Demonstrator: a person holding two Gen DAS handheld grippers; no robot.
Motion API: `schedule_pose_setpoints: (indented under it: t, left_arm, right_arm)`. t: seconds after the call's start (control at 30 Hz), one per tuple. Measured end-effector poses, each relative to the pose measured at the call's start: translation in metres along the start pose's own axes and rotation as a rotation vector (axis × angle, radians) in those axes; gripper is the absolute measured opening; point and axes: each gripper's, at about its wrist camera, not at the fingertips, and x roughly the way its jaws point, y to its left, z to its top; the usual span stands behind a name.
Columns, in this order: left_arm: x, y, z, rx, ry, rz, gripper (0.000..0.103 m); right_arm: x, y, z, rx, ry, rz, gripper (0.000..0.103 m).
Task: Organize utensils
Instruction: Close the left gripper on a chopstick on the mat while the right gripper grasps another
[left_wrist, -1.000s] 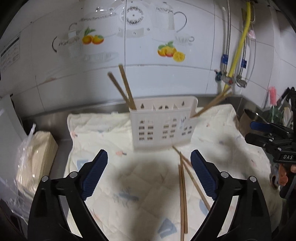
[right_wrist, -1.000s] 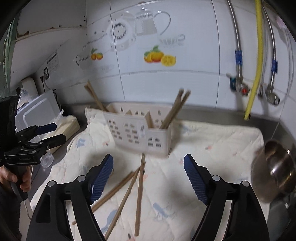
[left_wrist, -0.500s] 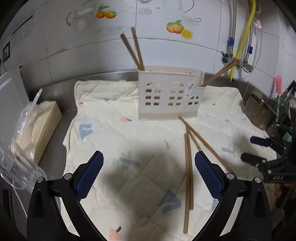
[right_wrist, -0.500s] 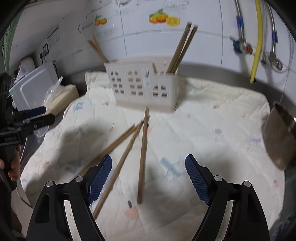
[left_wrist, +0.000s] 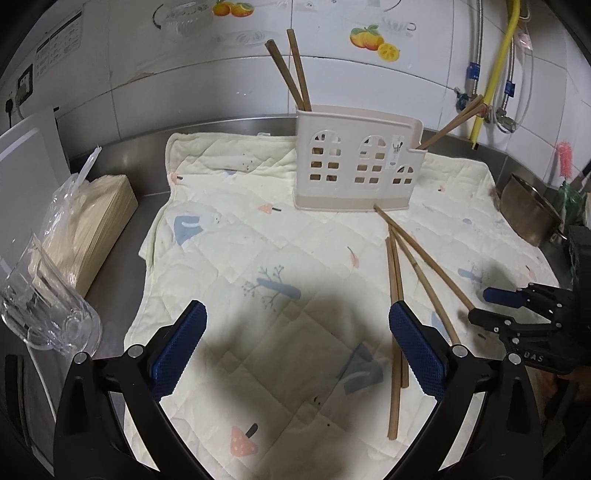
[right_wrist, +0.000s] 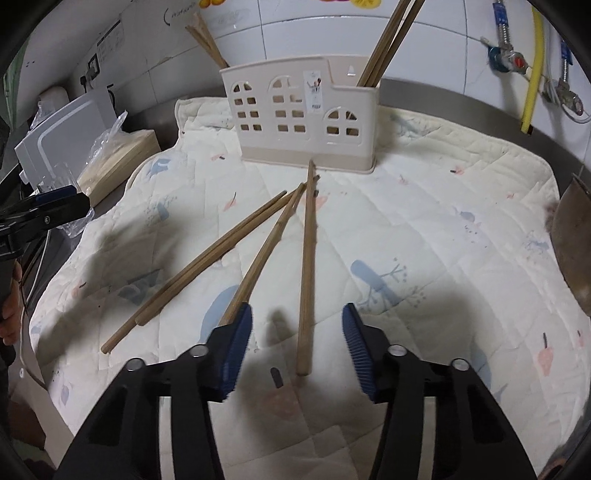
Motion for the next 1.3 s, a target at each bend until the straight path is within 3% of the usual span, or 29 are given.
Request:
schedule_pose_setpoints:
  t: [0.07, 0.33, 0.53, 0.8, 1.1, 1.3]
  left_arm:
    - [0.0, -0.001, -0.003, 0.003, 0.004, -0.004, 0.098]
    - [0.007, -0.013, -0.022, 0.031, 0.052, -0.073, 0.096]
    - [0.017, -0.029, -0.035, 0.033, 0.108, -0.166, 0.071]
    - [0.039, -0.049, -0.046, 0.034, 0.176, -0.25, 0.033]
    - [0.048, -0.047, -0.045, 0.015, 0.191, -0.259, 0.018]
    - [0.05, -0.056, -0.048, 0.043, 0.196, -0.247, 0.017]
  right_arm:
    - [0.003, 0.0, -0.001, 0.002, 0.01, 0.003, 0.034]
    - [0.011, -0.002, -0.004, 0.011, 0.034, -0.002, 0.016]
    - [0.011, -0.004, -0.005, 0.011, 0.031, -0.02, 0.007]
    - [0.004, -0.007, -0.011, 0.017, 0.028, -0.023, 0.007]
    - [0.004, -0.009, -0.014, 0.024, 0.027, -0.019, 0.007]
    - [0.003, -0.009, -0.014, 0.03, 0.026, -0.016, 0.007]
